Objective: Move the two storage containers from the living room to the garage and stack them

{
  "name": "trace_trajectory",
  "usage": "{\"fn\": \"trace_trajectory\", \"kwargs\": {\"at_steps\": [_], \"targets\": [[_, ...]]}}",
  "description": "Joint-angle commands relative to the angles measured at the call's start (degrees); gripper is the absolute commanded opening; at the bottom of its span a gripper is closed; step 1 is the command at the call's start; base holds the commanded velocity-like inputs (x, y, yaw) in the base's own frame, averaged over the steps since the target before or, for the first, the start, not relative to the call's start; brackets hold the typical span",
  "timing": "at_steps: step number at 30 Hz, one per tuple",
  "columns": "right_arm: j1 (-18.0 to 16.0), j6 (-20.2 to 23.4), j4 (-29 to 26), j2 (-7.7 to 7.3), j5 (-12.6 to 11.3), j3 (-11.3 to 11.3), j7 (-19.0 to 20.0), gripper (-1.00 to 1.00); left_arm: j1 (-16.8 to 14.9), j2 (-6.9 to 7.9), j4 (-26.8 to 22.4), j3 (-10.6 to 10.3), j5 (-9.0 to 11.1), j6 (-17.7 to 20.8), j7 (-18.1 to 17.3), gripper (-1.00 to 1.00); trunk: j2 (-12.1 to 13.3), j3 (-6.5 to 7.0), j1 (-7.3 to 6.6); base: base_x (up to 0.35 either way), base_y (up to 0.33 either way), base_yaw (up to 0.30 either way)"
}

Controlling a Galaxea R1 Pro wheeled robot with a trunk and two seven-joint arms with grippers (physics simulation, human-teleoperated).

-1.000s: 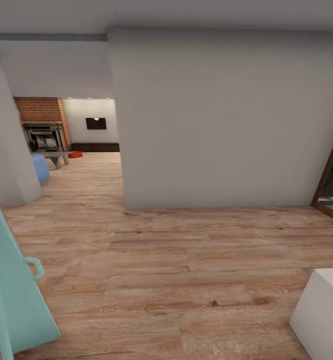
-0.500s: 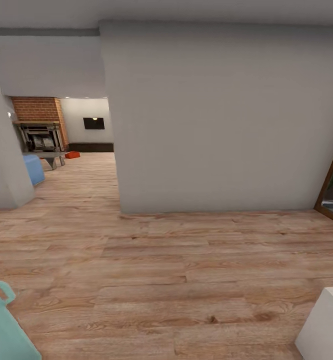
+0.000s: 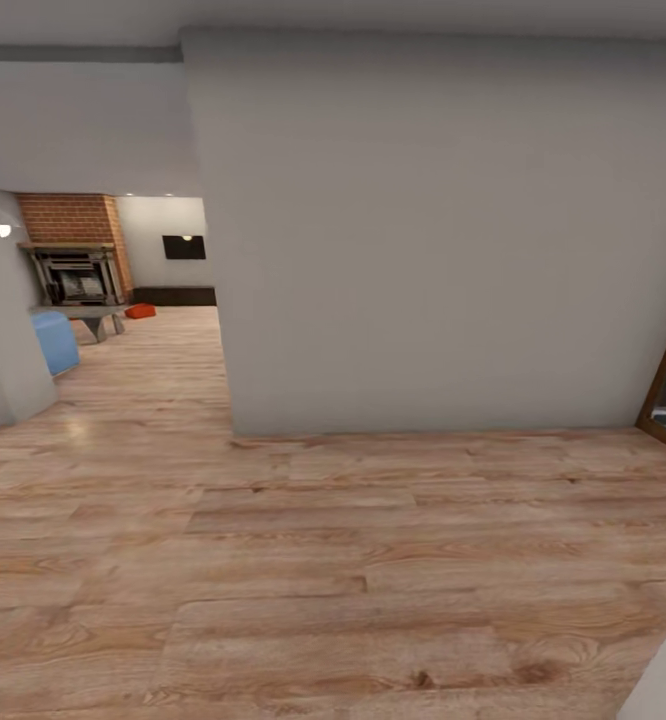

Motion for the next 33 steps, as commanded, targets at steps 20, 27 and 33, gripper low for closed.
{"fn": "trace_trajectory", "kwargs": {"at_steps": [20,27,33], "targets": [[-0.1,-0.3,0.2,0.43,0.8,0.1,-0.3,1.0,0.0,-0.02,0.0,0.5,0.1,-0.1,-0.1,1.0,0.0,-0.06,0.03,0.321,-0.011,0.014],[-0.1,-0.3,0.2,0.26,0.6,0.1,-0.3,1.0,0.0,-0.02,0.0,0.5,0.1,-0.1,-0.1,1.0,0.0,-0.06,0.03,0.323,0.0,0.258],[-0.1,-0.3,0.2,0.26,0.5,0.0,-0.3,1.0,0.0,-0.02,0.0,0.5,0.1,-0.1,-0.1,1.0,0.0,-0.06,0.03,0.323,0.0,0.268]]}}
